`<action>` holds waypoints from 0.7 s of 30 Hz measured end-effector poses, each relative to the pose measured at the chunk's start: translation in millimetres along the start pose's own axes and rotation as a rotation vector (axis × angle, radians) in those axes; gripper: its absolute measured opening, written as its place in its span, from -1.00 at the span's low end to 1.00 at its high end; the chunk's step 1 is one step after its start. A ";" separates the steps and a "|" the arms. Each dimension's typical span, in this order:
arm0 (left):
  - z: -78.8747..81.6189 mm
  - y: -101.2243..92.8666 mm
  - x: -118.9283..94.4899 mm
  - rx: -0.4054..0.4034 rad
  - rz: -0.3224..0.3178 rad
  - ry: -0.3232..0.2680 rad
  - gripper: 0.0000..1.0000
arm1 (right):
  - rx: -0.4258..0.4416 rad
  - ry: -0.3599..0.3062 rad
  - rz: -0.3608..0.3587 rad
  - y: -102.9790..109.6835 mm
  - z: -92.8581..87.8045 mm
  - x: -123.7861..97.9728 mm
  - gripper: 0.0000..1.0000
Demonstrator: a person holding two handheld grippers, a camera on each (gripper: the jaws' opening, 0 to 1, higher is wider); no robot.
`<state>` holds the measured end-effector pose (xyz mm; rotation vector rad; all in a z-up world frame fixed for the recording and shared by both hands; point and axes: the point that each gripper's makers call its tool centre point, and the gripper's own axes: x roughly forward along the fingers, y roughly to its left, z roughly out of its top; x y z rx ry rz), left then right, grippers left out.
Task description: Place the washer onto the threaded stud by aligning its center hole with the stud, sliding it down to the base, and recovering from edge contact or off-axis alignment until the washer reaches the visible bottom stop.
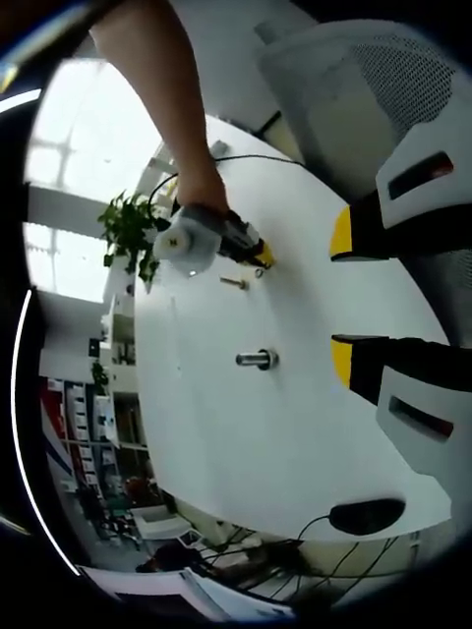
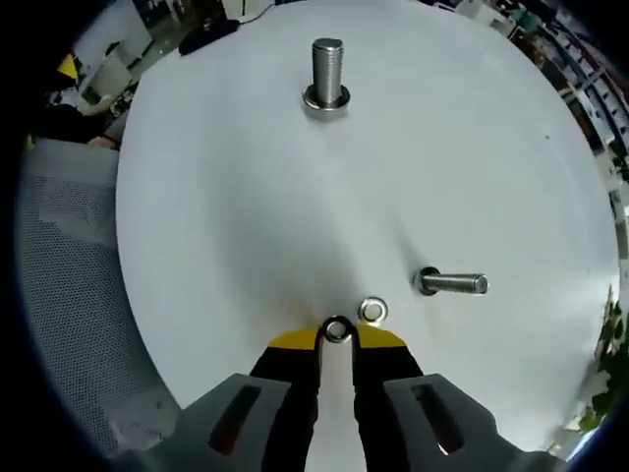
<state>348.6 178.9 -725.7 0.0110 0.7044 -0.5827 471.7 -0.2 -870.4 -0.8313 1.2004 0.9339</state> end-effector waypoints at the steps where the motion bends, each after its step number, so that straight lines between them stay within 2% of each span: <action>1: 0.0 0.0 0.1 0.001 0.000 0.000 -0.44 | 0.004 -0.003 -0.001 -0.6 -0.2 0.3 -0.73; 21: 0.6 -0.4 0.1 0.002 -0.001 -0.002 -0.44 | 0.105 -0.092 -0.044 -28.8 6.6 -31.4 -0.73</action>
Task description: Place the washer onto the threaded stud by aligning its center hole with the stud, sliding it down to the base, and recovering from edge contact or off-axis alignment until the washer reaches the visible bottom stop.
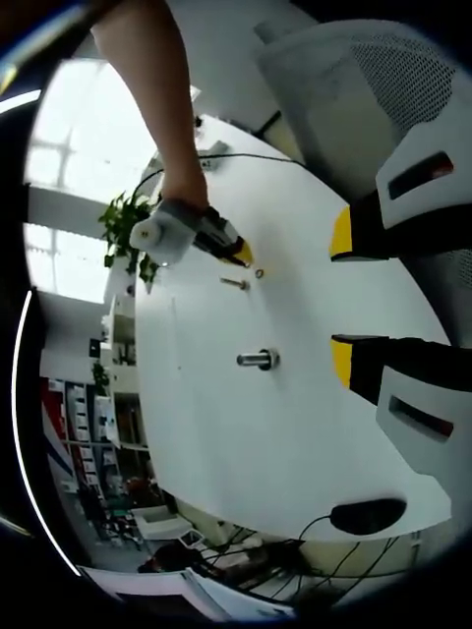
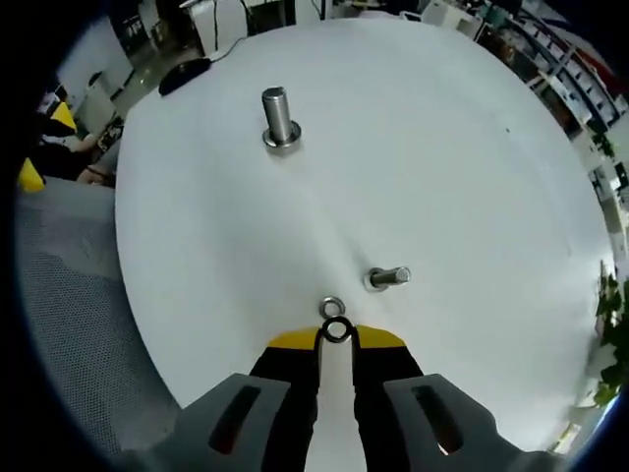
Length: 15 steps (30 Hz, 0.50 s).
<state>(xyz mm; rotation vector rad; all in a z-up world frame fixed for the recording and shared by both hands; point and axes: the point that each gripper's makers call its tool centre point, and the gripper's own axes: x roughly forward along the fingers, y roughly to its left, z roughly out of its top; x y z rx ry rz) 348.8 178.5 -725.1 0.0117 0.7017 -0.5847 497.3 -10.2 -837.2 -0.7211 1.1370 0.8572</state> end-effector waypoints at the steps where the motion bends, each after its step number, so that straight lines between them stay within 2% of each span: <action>1: 0.0 -0.1 -0.1 0.001 0.000 0.000 -0.44 | 0.001 -0.003 -0.002 -0.7 0.3 -0.9 -0.73; 7: -0.1 -0.3 0.3 0.005 -0.001 0.003 -0.44 | 0.019 -0.013 0.001 -5.6 2.7 -8.9 -0.73; 15: -0.9 -1.0 0.7 0.010 -0.004 0.008 -0.44 | -0.007 -0.058 -0.038 -18.2 19.2 -22.9 -0.73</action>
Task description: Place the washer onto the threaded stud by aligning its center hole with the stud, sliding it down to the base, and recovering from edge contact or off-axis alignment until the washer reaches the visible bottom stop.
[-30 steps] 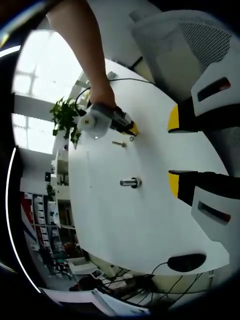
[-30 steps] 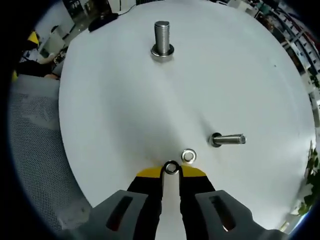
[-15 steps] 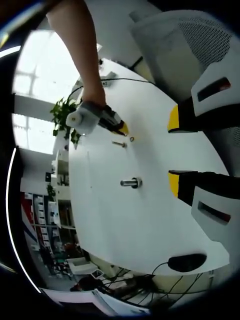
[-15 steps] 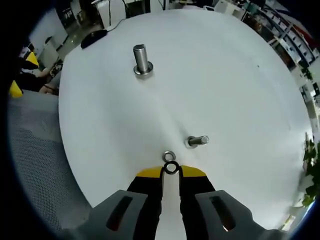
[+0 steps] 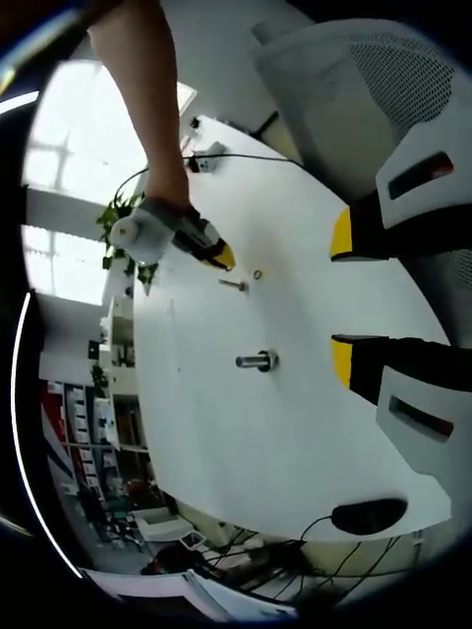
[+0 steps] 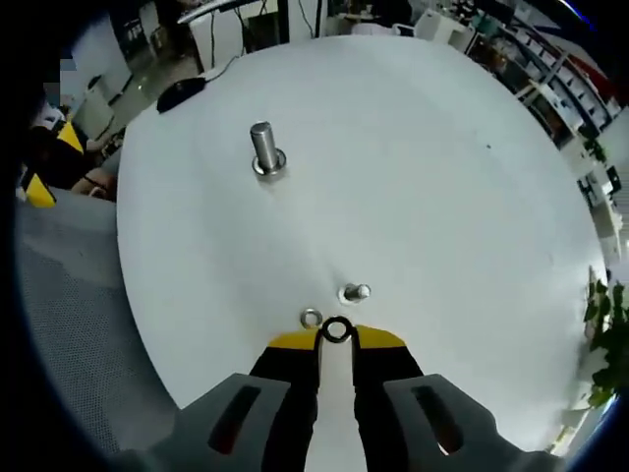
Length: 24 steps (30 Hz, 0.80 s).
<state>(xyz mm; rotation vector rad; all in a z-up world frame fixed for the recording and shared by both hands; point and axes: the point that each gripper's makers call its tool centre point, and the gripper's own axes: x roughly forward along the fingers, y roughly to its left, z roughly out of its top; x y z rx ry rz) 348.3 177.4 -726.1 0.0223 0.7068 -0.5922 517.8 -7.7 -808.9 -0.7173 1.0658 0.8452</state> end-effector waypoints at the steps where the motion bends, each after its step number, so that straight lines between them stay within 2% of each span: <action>1: -0.6 0.0 0.5 0.000 -0.001 0.001 -0.44 | -0.004 -0.005 -0.005 -1.0 2.0 -1.1 -0.73; 14: -1.6 0.1 0.4 0.002 -0.002 0.008 -0.45 | -0.052 -0.022 -0.021 -8.5 20.1 -1.8 -0.73; 24: -3.3 -0.9 1.4 0.003 -0.006 0.017 -0.45 | -0.051 0.003 -0.001 -10.6 19.7 6.8 -0.73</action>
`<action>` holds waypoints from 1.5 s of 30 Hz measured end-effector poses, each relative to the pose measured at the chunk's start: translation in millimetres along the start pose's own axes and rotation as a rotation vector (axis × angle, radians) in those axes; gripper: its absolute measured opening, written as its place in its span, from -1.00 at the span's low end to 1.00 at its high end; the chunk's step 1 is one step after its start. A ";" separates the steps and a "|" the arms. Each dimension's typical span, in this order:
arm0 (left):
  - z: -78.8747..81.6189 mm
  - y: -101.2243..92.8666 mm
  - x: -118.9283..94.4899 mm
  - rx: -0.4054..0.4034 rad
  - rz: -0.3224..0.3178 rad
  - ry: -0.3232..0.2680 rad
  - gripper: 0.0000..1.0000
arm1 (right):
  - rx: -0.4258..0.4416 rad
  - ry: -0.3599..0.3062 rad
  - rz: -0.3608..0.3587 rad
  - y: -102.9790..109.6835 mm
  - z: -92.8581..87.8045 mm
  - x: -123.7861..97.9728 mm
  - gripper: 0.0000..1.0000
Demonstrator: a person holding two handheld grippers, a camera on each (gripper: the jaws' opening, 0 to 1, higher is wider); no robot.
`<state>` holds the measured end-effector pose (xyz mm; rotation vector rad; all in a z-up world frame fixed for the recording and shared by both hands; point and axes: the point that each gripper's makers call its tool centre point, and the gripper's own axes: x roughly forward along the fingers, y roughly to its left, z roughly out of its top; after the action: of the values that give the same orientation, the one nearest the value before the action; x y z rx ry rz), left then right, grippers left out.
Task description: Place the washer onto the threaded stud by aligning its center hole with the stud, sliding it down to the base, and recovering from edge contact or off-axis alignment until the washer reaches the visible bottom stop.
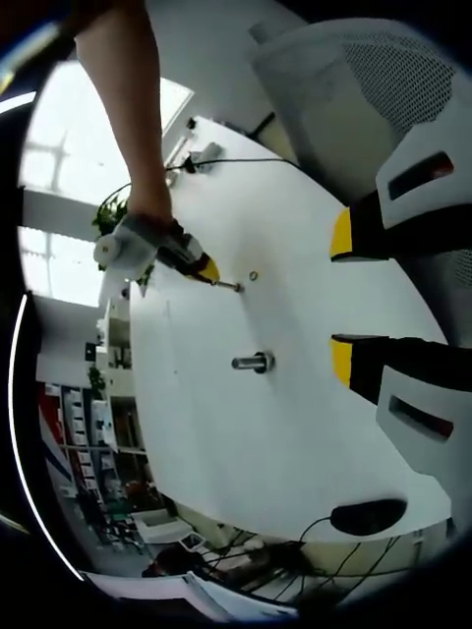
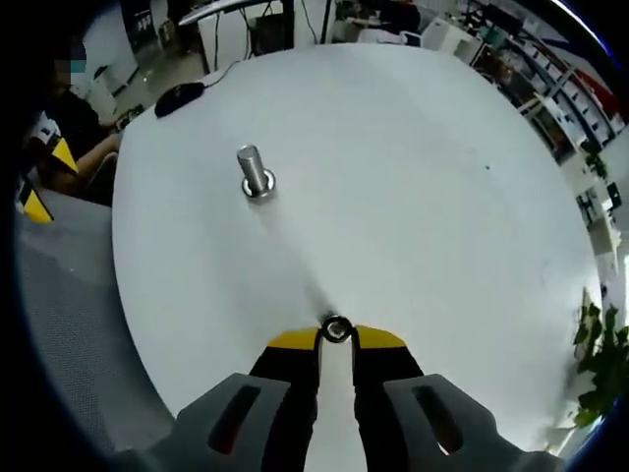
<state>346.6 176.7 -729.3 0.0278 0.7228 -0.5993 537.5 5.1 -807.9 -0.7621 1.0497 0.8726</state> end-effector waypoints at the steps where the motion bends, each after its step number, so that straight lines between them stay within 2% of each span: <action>1: -0.4 -0.3 0.2 0.000 -0.001 0.002 -0.45 | 0.005 0.005 0.003 -0.5 -0.7 1.0 -0.73; 15: -2.0 -0.1 1.1 -0.010 -0.005 0.010 -0.45 | 0.009 0.040 0.026 -2.8 -6.1 17.7 -0.72; 28: -5.6 2.1 2.0 -0.025 -0.003 0.023 -0.46 | 0.041 0.097 0.052 3.3 -25.9 44.7 -0.72; 45: -5.8 3.0 1.5 -0.029 0.004 0.024 -0.46 | 0.023 0.096 0.048 3.5 -24.4 45.5 -0.71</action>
<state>345.6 179.7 -735.2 0.0102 0.7542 -0.5851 535.7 -3.7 -858.8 -0.7684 1.1651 0.8706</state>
